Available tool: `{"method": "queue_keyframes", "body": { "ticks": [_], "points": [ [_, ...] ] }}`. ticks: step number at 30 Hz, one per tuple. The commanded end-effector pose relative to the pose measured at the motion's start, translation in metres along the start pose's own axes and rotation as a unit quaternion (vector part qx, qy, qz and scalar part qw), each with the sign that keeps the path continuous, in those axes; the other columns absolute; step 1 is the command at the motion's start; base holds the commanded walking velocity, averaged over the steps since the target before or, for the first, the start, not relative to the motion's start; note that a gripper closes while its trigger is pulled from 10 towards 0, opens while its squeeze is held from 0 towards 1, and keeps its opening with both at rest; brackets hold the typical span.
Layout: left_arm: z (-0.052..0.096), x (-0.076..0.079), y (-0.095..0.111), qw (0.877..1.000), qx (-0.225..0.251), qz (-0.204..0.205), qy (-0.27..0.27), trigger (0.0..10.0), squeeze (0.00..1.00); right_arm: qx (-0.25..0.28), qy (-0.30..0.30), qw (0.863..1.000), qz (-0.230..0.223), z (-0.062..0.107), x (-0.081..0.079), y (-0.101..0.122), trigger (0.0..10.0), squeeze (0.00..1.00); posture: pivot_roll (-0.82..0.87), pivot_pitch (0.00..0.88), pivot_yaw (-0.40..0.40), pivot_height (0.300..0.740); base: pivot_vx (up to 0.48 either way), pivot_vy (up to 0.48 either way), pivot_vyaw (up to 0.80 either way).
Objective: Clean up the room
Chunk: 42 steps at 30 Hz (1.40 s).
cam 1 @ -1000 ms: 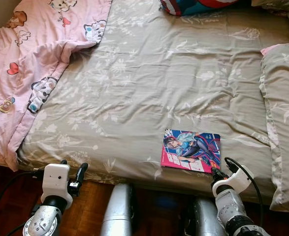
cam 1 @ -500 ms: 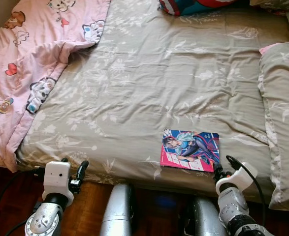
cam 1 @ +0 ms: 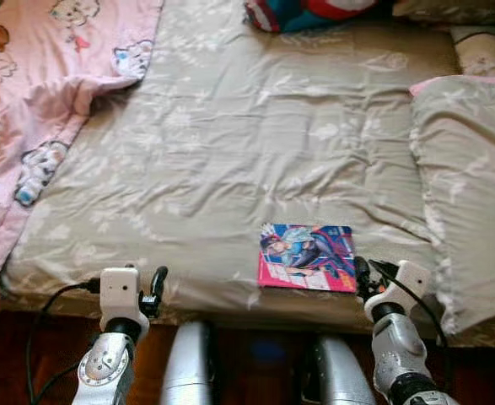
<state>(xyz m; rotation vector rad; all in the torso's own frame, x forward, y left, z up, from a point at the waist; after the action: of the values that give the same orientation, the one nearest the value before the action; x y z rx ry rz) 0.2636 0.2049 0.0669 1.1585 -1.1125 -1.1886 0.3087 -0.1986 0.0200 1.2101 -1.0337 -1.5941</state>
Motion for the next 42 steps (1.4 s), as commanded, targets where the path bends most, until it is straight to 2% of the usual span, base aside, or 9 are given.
{"method": "queue_keyframes", "body": {
  "ticks": [1, 7, 11, 16, 24, 28, 33, 36, 42],
  "points": [
    [0.006, -0.007, -0.013, 1.0, -0.021, 0.009, 0.018, 10.0, 0.0, -0.008, 0.002, 1.0, 0.006, 0.007, 0.002, -0.009, 10.0, 0.0, 0.06, 0.229, 0.004, 0.642, 0.0, 0.0, 0.0],
    [0.003, -0.012, -0.038, 0.998, -0.054, 0.023, 0.036, 10.0, 0.0, -0.035, -0.006, 0.999, 0.019, 0.018, 0.012, -0.024, 10.0, 0.0, 0.04, 0.186, -0.016, 0.642, 0.0, 0.0, 0.0],
    [0.005, -0.012, -0.048, 0.996, -0.074, 0.028, 0.043, 10.0, 0.0, -0.059, -0.045, 0.997, -0.005, 0.024, 0.022, -0.034, 10.0, 0.0, 0.04, 0.167, -0.022, 0.661, 0.0, 0.0, 0.0],
    [0.014, -0.018, -0.088, 0.987, -0.151, 0.014, 0.044, 10.0, 0.0, -0.154, -0.045, 0.987, 0.029, 0.044, 0.023, -0.068, 10.0, 0.0, 0.04, 0.125, -0.019, 0.701, 0.0, 0.0, 0.0],
    [0.025, -0.023, -0.111, 0.976, -0.212, 0.001, 0.046, 10.0, 0.0, -0.225, -0.05, 0.972, 0.055, 0.063, 0.028, -0.092, 10.0, 0.0, 0.03, 0.088, -0.013, 0.74, 0.0, 0.0, 0.0],
    [0.033, -0.024, -0.125, 0.966, -0.253, -0.001, 0.048, 10.0, 0.0, -0.267, -0.052, 0.959, 0.079, 0.076, 0.034, -0.105, 10.0, 0.0, 0.03, 0.074, -0.013, 0.74, 0.0, 0.0, 0.0],
    [0.049, -0.023, -0.145, 0.943, -0.33, -0.016, 0.046, 10.0, 0.0, -0.305, -0.05, 0.947, 0.086, 0.089, 0.034, -0.118, 10.0, 0.0, 0.04, 0.055, -0.009, 0.74, 0.0, 0.0, 0.0],
    [0.052, -0.022, -0.149, 0.937, -0.345, -0.014, 0.044, 10.0, 0.0, -0.307, -0.049, 0.947, 0.08, 0.091, 0.032, -0.12, 10.0, 0.0, 0.03, 0.051, -0.002, 0.74, 0.0, 0.0, 0.0],
    [0.051, -0.022, -0.148, 0.94, -0.339, -0.005, 0.047, 10.0, 0.0, -0.318, -0.045, 0.944, 0.078, 0.095, 0.027, -0.125, 10.0, 0.0, 0.03, 0.061, -0.004, 0.74, 0.0, 0.0, 0.0]
  ]
}}
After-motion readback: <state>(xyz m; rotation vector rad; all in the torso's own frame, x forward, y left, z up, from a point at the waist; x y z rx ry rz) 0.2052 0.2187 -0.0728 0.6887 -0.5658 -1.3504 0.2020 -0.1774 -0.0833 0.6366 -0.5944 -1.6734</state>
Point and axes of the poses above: a point about 5 cm out from each wrist's last joint towards the gripper, its own z axis pointing back from the gripper into the wrist, its own y axis along the axis of the wrist's last joint, x = y × z, the point moved 1 cm from there along -z, pointing out of the wrist towards the gripper, and after that the axes turned 3 degrees about z, right-handed, at the moved point
